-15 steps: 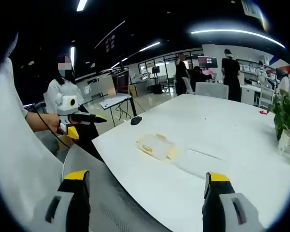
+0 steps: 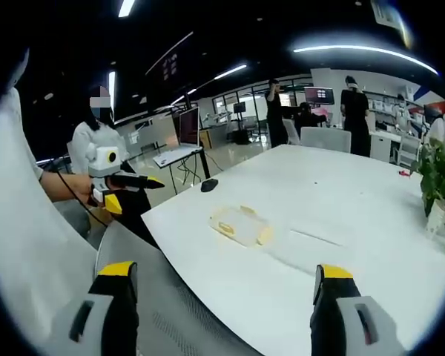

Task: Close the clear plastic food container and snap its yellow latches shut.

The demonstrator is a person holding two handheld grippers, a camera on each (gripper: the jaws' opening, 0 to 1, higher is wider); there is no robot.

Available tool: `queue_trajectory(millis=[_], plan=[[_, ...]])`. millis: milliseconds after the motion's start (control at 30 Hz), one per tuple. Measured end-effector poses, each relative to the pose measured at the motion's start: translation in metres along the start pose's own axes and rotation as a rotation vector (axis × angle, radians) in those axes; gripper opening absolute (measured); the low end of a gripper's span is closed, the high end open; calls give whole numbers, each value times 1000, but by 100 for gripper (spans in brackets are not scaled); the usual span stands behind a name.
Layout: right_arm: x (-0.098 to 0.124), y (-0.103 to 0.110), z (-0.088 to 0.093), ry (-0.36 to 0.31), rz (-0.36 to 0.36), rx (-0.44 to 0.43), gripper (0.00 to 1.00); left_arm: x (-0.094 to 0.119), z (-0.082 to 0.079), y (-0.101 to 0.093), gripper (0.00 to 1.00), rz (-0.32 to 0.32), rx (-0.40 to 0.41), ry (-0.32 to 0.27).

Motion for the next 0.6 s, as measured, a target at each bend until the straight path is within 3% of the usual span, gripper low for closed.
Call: queue_trajectory(millis=[600], plan=[[-2, 0, -1, 1, -8, 0, 99, 2, 1, 0, 99, -2, 3, 2]])
Point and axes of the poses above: the point that each gripper's makers call its tool centre point, and the gripper's own axes: x roughly backward along the fingers, y roughly to its left, z roughly out of its underside, the point moved 10 cm from there along x, roughly backward along the fingers, and after that the axes turned 6 degrees about -x, right-handed, at the moved point
